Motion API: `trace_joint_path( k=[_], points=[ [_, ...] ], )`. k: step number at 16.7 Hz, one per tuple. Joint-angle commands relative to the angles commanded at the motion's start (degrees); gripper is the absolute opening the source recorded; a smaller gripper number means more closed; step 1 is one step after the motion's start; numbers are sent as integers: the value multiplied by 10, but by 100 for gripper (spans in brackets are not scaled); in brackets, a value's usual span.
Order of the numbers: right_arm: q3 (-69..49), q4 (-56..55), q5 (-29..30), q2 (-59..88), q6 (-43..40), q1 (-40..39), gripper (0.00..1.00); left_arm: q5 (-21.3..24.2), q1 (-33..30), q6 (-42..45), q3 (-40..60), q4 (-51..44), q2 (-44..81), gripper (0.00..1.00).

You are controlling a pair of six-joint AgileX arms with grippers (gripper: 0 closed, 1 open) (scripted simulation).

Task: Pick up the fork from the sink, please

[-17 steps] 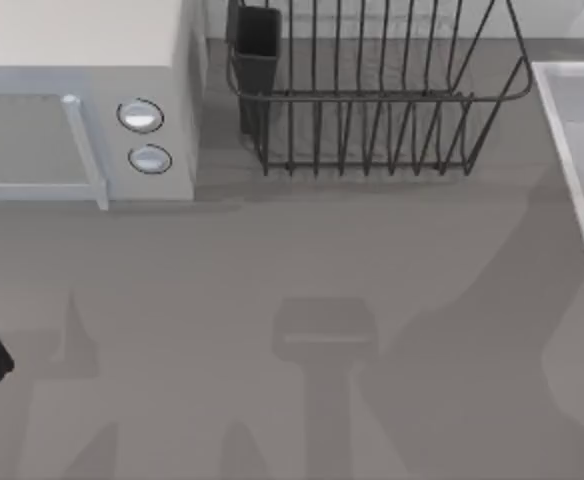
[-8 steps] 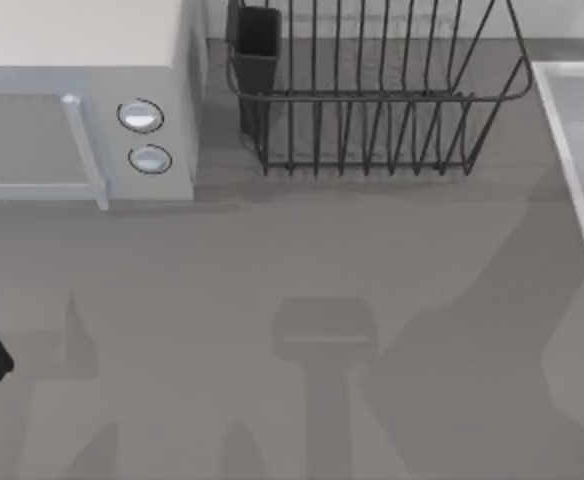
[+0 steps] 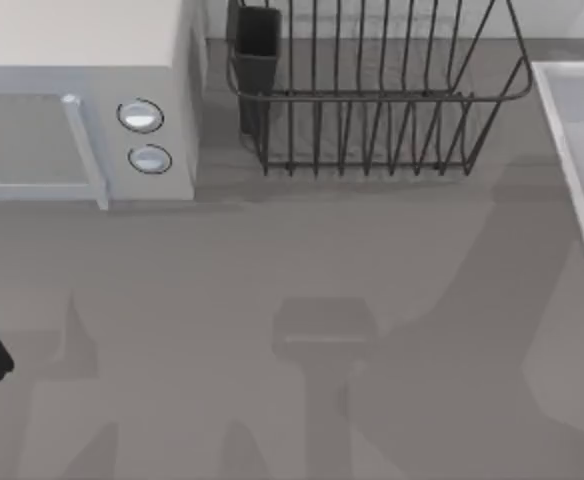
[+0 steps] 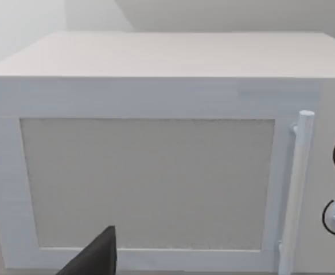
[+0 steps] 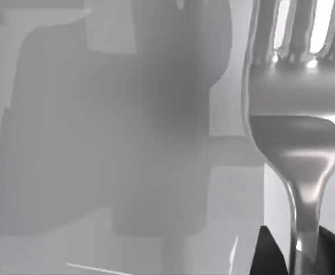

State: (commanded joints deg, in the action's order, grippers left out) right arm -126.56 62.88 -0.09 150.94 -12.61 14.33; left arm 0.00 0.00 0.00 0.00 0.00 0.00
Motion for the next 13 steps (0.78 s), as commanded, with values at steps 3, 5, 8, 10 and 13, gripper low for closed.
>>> trace_joint_path(
  k=[3, 5, 8, 10, 13],
  points=[
    [-76, 110, 0, -18, 0, 0, 0, 0, 0, 0, 0, 0, 0, 100],
    [-120, 163, 0, -32, 0, 0, 0, 0, 0, 0, 0, 0, 0, 100],
    [-151, 196, -1, -42, -1, 0, 0, 0, 0, 0, 0, 0, 0, 100],
    [-152, 196, -1, -42, -1, 0, 0, 0, 0, 0, 0, 0, 0, 100],
    [-150, 195, -1, -43, 1, -2, 0, 0, 0, 0, 0, 0, 0, 100]
  ],
)
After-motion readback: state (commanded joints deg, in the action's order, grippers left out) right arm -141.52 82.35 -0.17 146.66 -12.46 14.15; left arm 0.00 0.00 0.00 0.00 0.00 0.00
